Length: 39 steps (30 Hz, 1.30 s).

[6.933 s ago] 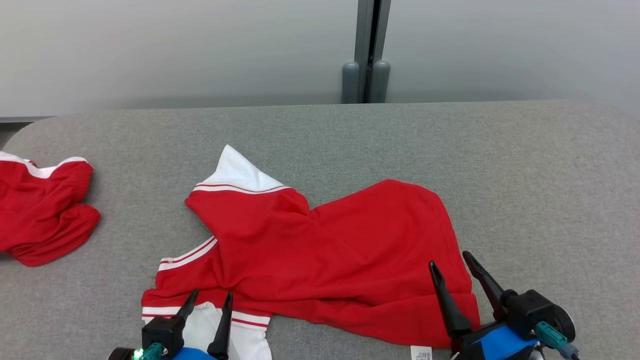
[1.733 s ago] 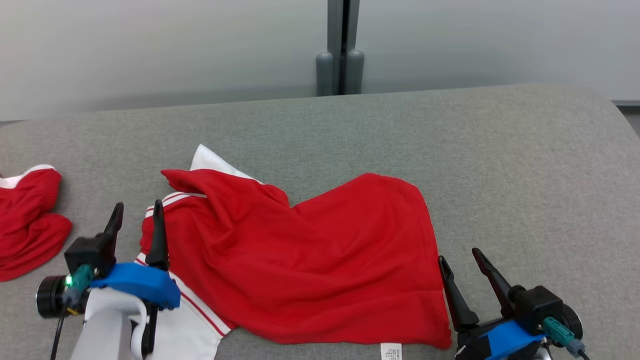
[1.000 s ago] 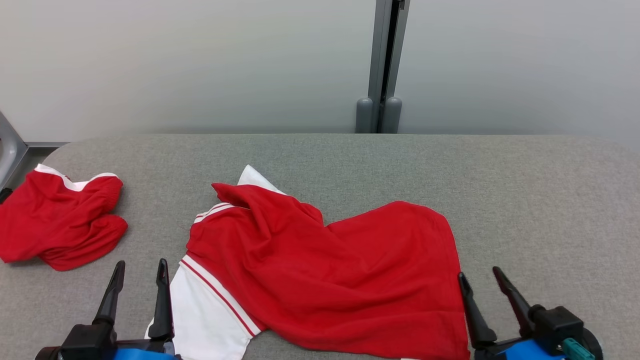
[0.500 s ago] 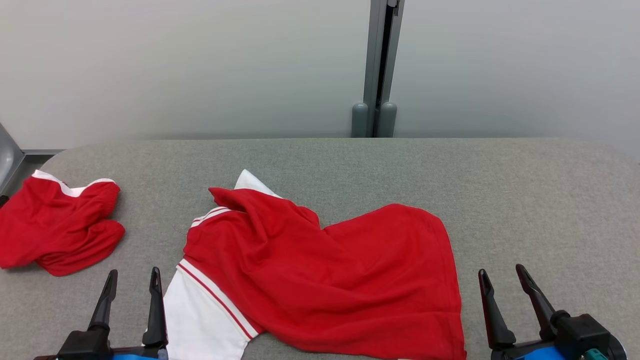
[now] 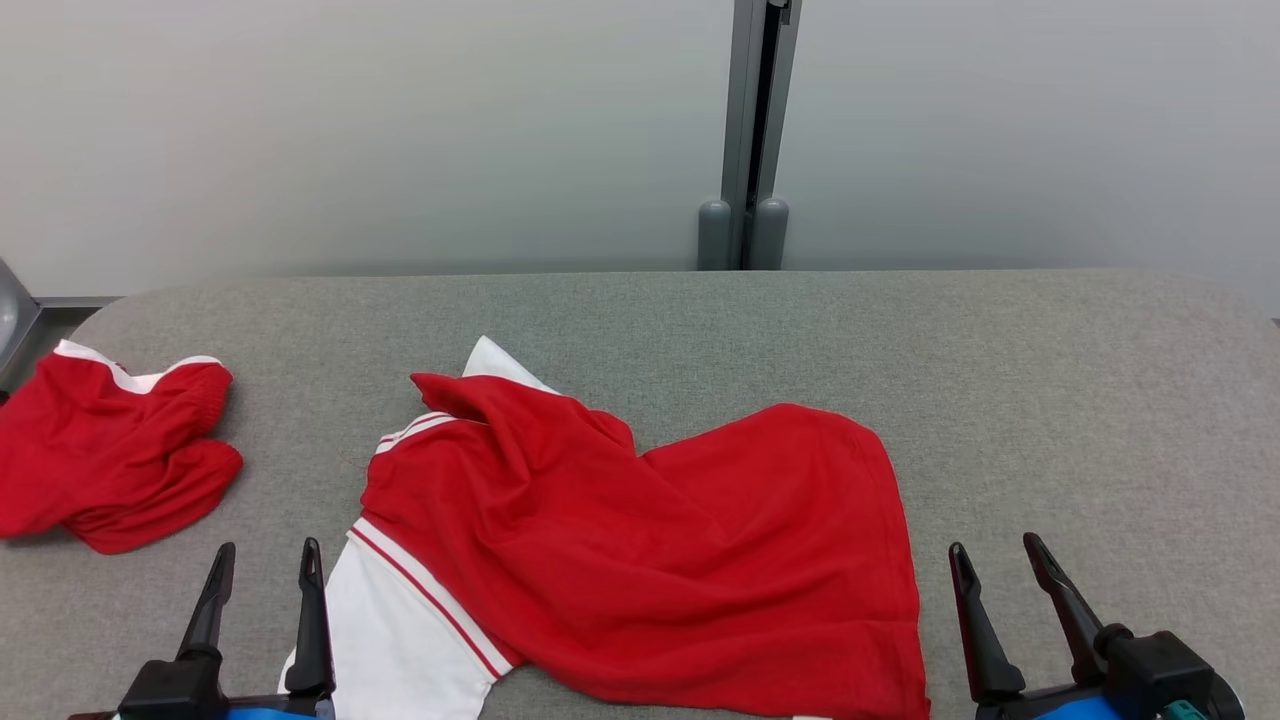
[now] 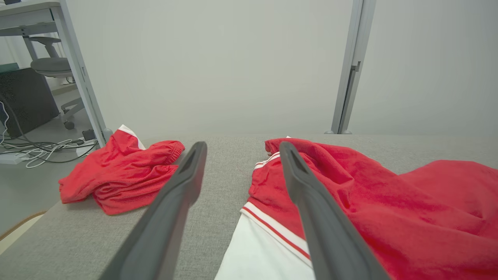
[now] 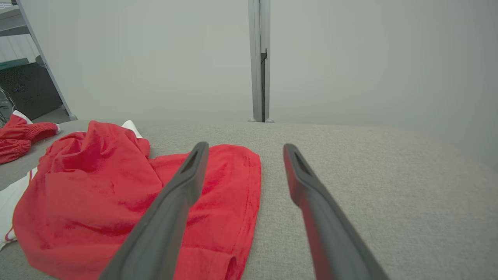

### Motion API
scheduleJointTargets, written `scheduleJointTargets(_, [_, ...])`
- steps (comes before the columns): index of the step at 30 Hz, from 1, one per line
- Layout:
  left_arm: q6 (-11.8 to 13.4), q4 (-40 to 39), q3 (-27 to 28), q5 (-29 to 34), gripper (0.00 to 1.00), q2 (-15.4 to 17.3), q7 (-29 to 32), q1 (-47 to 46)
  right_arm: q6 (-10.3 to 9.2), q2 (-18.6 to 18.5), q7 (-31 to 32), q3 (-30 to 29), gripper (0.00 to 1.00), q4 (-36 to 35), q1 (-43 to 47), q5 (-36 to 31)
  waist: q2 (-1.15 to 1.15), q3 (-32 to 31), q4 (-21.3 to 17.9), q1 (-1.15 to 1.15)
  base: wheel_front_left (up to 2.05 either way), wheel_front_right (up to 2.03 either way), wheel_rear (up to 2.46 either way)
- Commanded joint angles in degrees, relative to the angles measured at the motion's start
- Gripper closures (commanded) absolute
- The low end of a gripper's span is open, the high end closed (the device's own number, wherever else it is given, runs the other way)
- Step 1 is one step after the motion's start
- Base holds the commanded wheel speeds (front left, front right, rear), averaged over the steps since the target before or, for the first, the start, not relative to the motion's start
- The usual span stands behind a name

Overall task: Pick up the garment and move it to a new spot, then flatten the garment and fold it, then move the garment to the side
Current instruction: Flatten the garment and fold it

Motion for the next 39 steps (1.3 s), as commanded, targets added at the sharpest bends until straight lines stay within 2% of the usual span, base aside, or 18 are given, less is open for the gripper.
scheduleJointTargets(1, [-0.07, 0.01, 0.13, 0.40, 0.00, 0.14, -0.27, -0.67, 0.01, 0.04, -0.03, -0.01, 0.00, 0.11, 0.37, 0.37, 0.00, 0.00, -0.02, 0.00, 0.00, 0.00, 0.00])
scheduleJointTargets(14, [-0.08, 3.67, 0.90, -0.54, 0.00, 0.12, -0.27, -0.67, 0.01, 0.03, -0.03, 0.32, 0.00, 2.86, 0.96, 1.00, 0.00, 0.37, -0.44, 0.00, 0.00, 0.00, 0.00])
scheduleJointTargets(24, [-0.08, 12.33, 1.40, -1.99, 0.00, 0.76, -0.28, -1.05, 0.01, 0.01, -0.03, 5.35, 0.00, 11.75, 1.94, 2.63, 0.00, 1.25, -1.16, 0.00, 0.00, 0.00, 0.00])
scheduleJointTargets(39, [-0.08, 23.47, 0.15, -3.08, 0.00, 1.84, -0.28, -4.24, 0.01, -0.02, -0.03, 9.07, 0.00, 21.68, -2.24, 4.66, 0.00, 2.65, -1.97, 0.00, 0.00, 0.00, 0.00])
